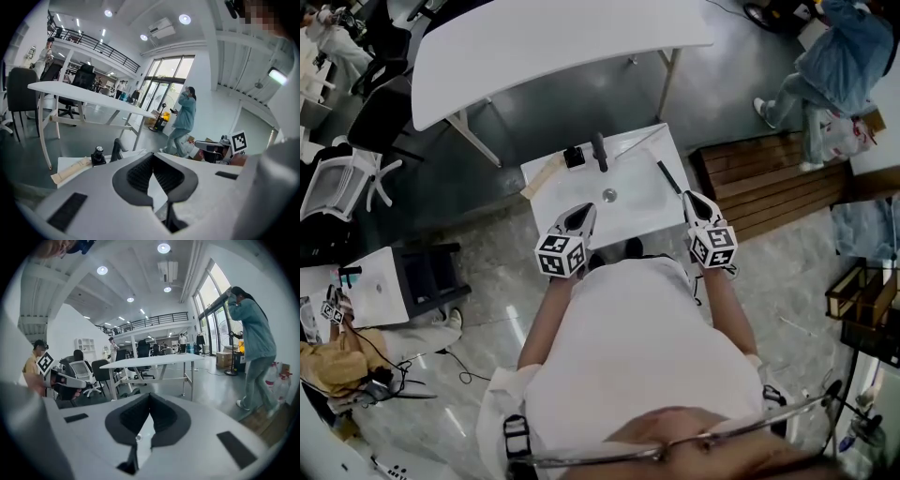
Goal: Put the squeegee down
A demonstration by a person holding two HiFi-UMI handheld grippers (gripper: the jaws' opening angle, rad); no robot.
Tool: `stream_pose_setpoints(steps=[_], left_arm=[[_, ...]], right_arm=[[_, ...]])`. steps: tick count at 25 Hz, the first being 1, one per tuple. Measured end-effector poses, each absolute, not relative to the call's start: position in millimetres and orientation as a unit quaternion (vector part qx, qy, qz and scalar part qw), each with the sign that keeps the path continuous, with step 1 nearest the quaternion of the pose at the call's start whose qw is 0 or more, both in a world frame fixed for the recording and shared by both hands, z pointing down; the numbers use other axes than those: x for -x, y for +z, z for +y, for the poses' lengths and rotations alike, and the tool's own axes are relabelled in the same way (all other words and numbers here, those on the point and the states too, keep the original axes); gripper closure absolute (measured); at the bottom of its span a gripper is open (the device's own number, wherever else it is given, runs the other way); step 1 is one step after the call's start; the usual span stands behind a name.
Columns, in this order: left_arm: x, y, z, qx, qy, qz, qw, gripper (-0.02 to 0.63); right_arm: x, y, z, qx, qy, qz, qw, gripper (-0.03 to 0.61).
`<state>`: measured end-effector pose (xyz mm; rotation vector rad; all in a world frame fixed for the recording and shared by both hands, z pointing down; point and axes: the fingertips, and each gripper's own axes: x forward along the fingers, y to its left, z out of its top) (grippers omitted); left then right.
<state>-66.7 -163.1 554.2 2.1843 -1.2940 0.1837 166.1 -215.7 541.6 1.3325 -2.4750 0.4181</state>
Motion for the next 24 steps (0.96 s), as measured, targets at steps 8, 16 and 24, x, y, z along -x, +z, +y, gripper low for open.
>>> stream_pose_setpoints(steps=[8,16,24], left_arm=[[65.7,552.8,-171.9,-0.821,0.069,-0.487,0.291,0.609],[67.2,551.0,-177.5,-0.818,0.070,-0.492,0.289,0.609],[63.8,550.7,-177.6,-0.816,0.068,-0.496,0.290,0.609]], right_arm=[[-164.6,533.9,-226.5,-0.461,0.144,-0.865,0.140,0.574],[-166.1,531.5,-234.3,-0.459,0.145,-0.866,0.134,0.574],[-171.4,531.9,-236.3,-0.458,0.152,-0.866,0.129,0.574]])
